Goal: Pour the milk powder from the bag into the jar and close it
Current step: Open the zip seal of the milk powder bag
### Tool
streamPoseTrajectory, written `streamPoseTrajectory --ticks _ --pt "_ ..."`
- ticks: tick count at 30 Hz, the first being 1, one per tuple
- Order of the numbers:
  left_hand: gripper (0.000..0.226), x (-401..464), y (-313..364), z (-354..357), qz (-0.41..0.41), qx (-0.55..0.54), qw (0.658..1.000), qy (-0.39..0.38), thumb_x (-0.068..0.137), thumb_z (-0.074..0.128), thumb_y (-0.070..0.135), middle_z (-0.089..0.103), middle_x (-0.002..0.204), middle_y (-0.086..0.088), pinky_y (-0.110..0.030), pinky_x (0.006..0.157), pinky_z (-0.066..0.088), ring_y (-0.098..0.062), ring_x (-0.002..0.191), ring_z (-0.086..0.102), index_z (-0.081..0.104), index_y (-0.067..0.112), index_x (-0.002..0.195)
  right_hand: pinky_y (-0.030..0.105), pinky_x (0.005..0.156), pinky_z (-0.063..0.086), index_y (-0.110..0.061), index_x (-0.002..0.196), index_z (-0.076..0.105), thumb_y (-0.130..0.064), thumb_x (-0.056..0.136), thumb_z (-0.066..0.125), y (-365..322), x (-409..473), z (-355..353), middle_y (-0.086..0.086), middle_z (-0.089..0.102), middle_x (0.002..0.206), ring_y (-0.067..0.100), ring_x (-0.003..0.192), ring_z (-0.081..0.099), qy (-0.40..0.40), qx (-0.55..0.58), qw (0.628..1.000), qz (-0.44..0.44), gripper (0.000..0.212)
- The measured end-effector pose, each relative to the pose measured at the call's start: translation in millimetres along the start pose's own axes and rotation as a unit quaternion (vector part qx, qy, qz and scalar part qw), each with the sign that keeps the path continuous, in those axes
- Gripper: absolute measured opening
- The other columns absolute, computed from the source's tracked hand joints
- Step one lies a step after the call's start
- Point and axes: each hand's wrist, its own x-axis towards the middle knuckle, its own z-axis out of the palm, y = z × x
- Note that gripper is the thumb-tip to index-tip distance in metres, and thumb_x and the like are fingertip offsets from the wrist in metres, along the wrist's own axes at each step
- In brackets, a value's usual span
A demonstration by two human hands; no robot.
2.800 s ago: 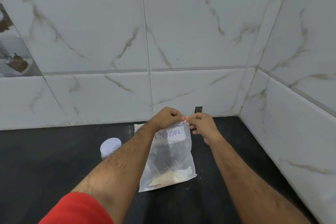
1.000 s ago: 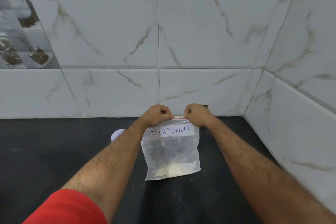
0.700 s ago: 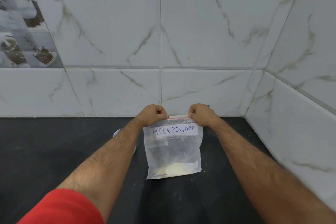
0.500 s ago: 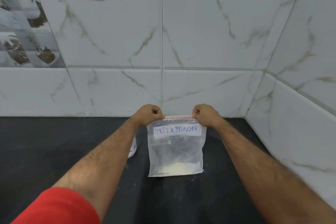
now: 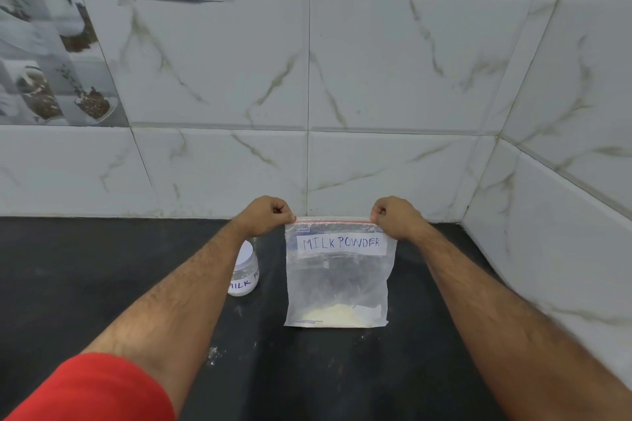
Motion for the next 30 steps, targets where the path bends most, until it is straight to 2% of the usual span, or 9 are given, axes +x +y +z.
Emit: streamPoseTrajectory --ticks 3,9,14,16,18,20,22,24,30 --pt "0.016 -1 -1 -3 0.001 -0.011 1.000 -0.004 0.086 0.073 0.021 0.074 0.088 0.000 -0.031 0.083 0.051 -0.014 0.084 0.065 0.074 0.005 0.086 0.036 0.089 0.047 -0.026 0.075 0.061 -0.013 0.089 0.048 -2 -2 0 -0.018 0.061 0.077 0.016 0.087 0.060 0.004 0.001 1.000 -0.001 0.023" --pt "0.017 6 4 -15 -0.019 -0.034 0.999 0.030 0.088 0.071 0.021 0.074 0.090 -0.002 -0.023 0.081 0.050 -0.015 0.089 0.066 0.075 0.004 0.087 0.036 0.084 0.052 -0.025 0.070 0.059 -0.009 0.087 0.050 -14 1 -5 -0.013 0.063 0.078 0.018 0.085 0.062 0.031 0.042 0.998 -0.027 0.025" --pt "0.025 6 21 -9 -0.021 -0.056 0.978 0.198 0.089 0.070 0.031 0.067 0.091 0.000 -0.028 0.078 0.044 -0.015 0.083 0.058 0.071 0.011 0.106 0.024 0.065 0.043 -0.022 0.072 0.059 -0.008 0.089 0.053 -24 0 -10 -0.011 0.061 0.077 0.010 0.073 0.056 0.060 0.116 0.989 -0.066 0.023" --pt "0.042 1 31 0 -0.043 -0.096 0.956 0.275 0.089 0.069 0.036 0.063 0.093 0.002 -0.027 0.081 0.042 -0.016 0.088 0.057 0.061 0.013 0.123 0.023 0.064 0.040 -0.020 0.076 0.059 -0.008 0.091 0.053 -26 -4 -5 -0.005 0.064 0.082 0.011 0.073 0.055 0.083 0.145 0.983 -0.076 0.020" --pt "0.040 -3 40 13 -0.089 -0.137 0.931 0.325 0.090 0.067 0.037 0.060 0.085 0.004 -0.027 0.079 0.042 -0.019 0.087 0.059 0.059 0.012 0.120 0.025 0.066 0.041 -0.018 0.079 0.060 -0.009 0.092 0.054 -27 -8 2 -0.003 0.064 0.084 0.012 0.074 0.055 0.104 0.168 0.977 -0.081 0.017" --pt "0.030 -2 47 31 -0.119 -0.176 0.930 0.299 0.091 0.064 0.042 0.064 0.081 0.002 -0.027 0.073 0.042 -0.020 0.081 0.061 0.064 0.013 0.098 0.022 0.065 0.041 -0.017 0.080 0.060 -0.009 0.092 0.054 -26 -13 12 -0.004 0.063 0.083 0.009 0.073 0.055 0.113 0.177 0.974 -0.082 0.016" --pt "0.037 0 55 48 -0.132 -0.236 0.939 0.210 0.092 0.059 0.046 0.068 0.075 -0.003 -0.027 0.060 0.042 -0.019 0.064 0.060 0.064 0.014 0.075 0.022 0.066 0.040 -0.017 0.081 0.060 -0.009 0.093 0.055 -24 -17 23 -0.004 0.063 0.085 0.009 0.074 0.055 0.113 0.167 0.976 -0.088 0.016" --pt "0.039 1 62 63 -0.154 -0.278 0.938 0.135 0.093 0.058 0.045 0.069 0.069 -0.004 -0.022 0.046 0.035 -0.015 0.053 0.056 0.065 0.013 0.072 0.024 0.069 0.040 -0.018 0.080 0.060 -0.009 0.093 0.055 -20 -22 32 -0.002 0.064 0.087 0.012 0.077 0.055 0.111 0.156 0.977 -0.096 0.016" --pt "0.021 5 68 75 -0.208 -0.355 0.905 0.106 0.091 0.062 0.022 0.063 0.060 -0.003 -0.018 0.037 0.033 -0.009 0.041 0.051 0.063 0.009 0.074 0.023 0.071 0.039 -0.020 0.079 0.058 -0.008 0.093 0.057 -14 -32 38 -0.001 0.064 0.087 0.015 0.081 0.055 0.126 0.136 0.976 -0.116 0.018"
